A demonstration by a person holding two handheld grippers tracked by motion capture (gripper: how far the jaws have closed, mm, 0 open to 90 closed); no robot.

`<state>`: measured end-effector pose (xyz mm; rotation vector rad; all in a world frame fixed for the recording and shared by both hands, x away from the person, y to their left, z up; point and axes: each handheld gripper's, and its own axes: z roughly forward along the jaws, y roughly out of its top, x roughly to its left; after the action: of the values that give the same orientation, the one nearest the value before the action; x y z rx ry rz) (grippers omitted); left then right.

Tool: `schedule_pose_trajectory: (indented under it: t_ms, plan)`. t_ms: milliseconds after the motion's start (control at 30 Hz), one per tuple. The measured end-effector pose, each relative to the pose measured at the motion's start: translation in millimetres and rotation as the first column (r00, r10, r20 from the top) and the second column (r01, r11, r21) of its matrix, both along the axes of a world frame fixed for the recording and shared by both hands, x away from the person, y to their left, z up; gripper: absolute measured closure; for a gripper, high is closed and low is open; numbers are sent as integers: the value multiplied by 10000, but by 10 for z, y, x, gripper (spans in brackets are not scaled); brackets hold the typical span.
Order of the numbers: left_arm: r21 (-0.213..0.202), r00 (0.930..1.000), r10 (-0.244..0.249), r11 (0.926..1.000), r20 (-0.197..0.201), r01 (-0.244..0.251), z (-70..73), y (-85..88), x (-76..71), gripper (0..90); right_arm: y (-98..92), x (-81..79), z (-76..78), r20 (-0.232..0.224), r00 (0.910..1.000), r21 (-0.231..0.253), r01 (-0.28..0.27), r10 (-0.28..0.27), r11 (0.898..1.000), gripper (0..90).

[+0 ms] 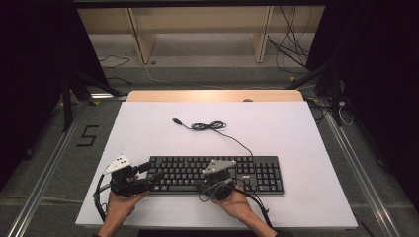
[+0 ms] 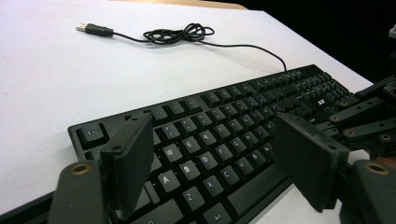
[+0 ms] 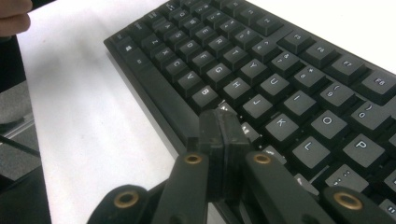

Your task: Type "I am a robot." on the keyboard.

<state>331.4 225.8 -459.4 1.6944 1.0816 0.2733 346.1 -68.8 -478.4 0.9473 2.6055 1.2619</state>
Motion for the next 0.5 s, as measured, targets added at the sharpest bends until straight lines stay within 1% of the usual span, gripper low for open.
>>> schedule_pose_trajectory:
  t_ms: [200, 333, 433, 500]
  plan:
    - [-10, 10000, -22, 10000, 29, 22, 1, -1, 0, 276, 16, 2, -26, -52, 10000, -131, -31, 30, 9999, 900]
    - [15, 10000, -44, 10000, 51, 44, 3, 1, -1, 269, 19, 2, -28, -75, 10000, -136, -31, 30, 9999, 900]
    - [1, 10000, -15, 10000, 50, 15, 2, -1, 0, 268, 29, 3, -48, -89, 9999, -295, -79, 76, 9995, 900]
    - [4, 10000, -13, 10000, 59, 13, 2, -1, -1, 266, 34, -5, -60, -8, 10000, -276, -65, 65, 9996, 900]
